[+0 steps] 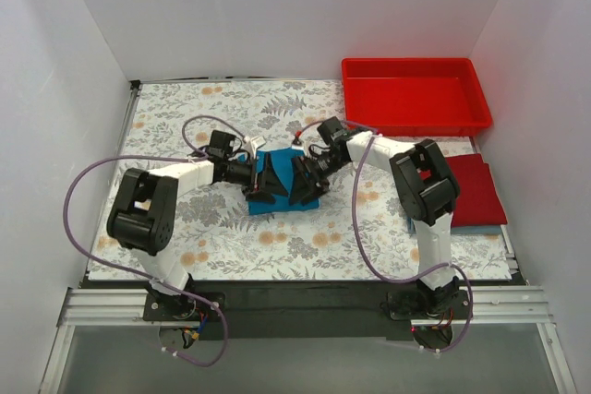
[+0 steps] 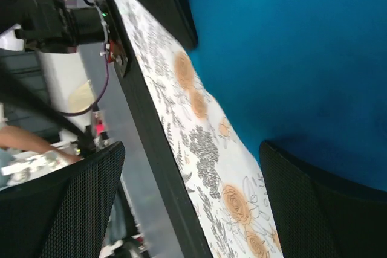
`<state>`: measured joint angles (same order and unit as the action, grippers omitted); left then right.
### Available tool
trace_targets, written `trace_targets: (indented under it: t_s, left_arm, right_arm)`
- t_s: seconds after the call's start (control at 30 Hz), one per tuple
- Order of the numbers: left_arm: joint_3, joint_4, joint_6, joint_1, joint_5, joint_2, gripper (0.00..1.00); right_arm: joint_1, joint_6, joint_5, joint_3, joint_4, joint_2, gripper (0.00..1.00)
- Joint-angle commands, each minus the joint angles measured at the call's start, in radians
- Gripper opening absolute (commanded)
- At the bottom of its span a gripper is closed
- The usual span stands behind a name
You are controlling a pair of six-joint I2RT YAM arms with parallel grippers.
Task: Fold and stack the t-shirts
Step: Fold the tshirt
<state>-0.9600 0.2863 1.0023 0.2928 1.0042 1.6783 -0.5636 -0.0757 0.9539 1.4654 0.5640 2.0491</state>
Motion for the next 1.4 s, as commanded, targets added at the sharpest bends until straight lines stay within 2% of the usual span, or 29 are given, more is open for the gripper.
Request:
trace_targets:
  t_s: [0.0, 0.17, 0.27, 0.37, 0.47, 0.53, 0.63, 0.73, 0.8, 0.93, 1.03, 1.2, 1.27, 1.3, 1.37]
  left_arm:
    - [0.073, -0.055, 0.108, -0.046, 0.008, 0.075, 0.85]
    - [0.144, -0.064, 0.088, -0.158, -0.055, 0.188, 0.87]
    - [0.153, -0.032, 0.047, -0.225, -0.055, 0.225, 0.88]
    - [0.139, 0.066, -0.074, -0.238, 0.009, 0.15, 0.88]
    - [0.098, 0.131, -0.16, -0.236, 0.091, -0.012, 0.88]
    - [0.06, 0.131, -0.154, -0.23, 0.149, -0.073, 0.88]
    - [-0.031, 0.081, -0.093, -0.193, 0.122, -0.071, 0.88]
    - [-0.046, -0.06, 0.013, -0.172, 0.083, -0.01, 0.88]
    - [-0.077, -0.132, 0.087, -0.173, 0.054, 0.084, 0.88]
    - [-0.106, -0.203, 0.117, -0.193, -0.005, 0.221, 0.88]
    - [-0.092, -0.223, 0.116, -0.236, -0.012, 0.29, 0.88]
    - [-0.074, -0.126, 0.094, -0.291, -0.004, 0.336, 0.89]
    - [-0.059, -0.099, 0.084, -0.291, 0.026, 0.296, 0.89]
    - [-0.059, -0.064, 0.072, -0.329, 0.034, 0.27, 0.89]
    - [-0.068, -0.023, 0.01, -0.331, 0.034, 0.164, 0.89]
  right_arm:
    - [0.011, -0.058, 0.06, -0.088, -0.067, 0.037, 0.98]
    - [0.073, -0.055, -0.009, -0.18, -0.099, 0.129, 0.98]
    - [0.1, -0.056, -0.003, -0.215, -0.102, 0.12, 0.98]
    - [0.097, -0.023, 0.051, -0.214, -0.07, 0.017, 0.98]
    - [0.096, -0.003, 0.129, -0.124, -0.047, -0.105, 0.98]
    - [0.1, -0.004, 0.123, -0.062, -0.052, -0.145, 0.98]
    - [0.1, -0.042, 0.095, 0.03, -0.094, -0.112, 0.98]
    - [0.102, -0.071, 0.069, 0.107, -0.148, -0.013, 0.98]
    - [0.102, -0.099, 0.066, 0.165, -0.18, 0.048, 0.98]
    - [0.119, -0.089, 0.039, 0.24, -0.199, 0.205, 0.98]
    - [0.139, -0.035, 0.011, 0.23, -0.197, 0.259, 0.98]
    - [0.142, 0.047, -0.043, 0.148, -0.193, 0.218, 0.98]
    - [0.142, 0.054, -0.044, 0.136, -0.176, 0.155, 0.98]
    - [0.142, 0.062, -0.043, 0.133, -0.164, 0.128, 0.98]
    - [0.143, 0.073, -0.062, 0.116, -0.123, 0.03, 0.98]
